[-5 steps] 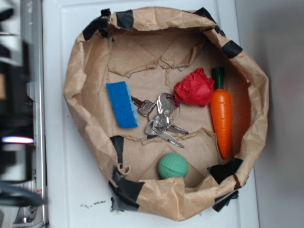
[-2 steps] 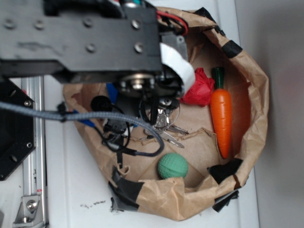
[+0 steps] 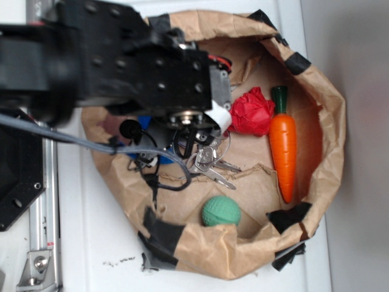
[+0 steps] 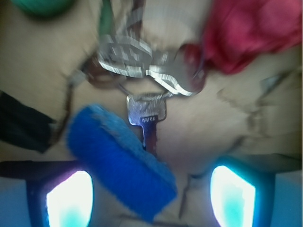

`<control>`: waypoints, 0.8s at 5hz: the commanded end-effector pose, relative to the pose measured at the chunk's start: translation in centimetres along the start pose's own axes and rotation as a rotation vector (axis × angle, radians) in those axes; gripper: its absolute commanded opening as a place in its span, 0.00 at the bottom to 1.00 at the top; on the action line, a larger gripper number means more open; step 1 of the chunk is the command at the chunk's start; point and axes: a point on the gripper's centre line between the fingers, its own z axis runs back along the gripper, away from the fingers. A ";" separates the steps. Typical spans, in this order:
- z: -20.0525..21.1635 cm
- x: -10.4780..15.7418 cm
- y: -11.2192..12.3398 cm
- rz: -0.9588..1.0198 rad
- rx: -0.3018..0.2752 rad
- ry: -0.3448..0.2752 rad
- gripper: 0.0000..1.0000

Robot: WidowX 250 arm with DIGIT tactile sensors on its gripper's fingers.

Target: Grab the blue sponge.

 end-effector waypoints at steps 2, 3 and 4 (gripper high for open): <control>-0.2 -0.1 -2.4 -0.081 0.037 -0.078 1.00; -1.9 0.7 -1.5 -0.056 0.075 -0.070 1.00; -3.2 1.1 -1.7 -0.088 0.089 -0.053 1.00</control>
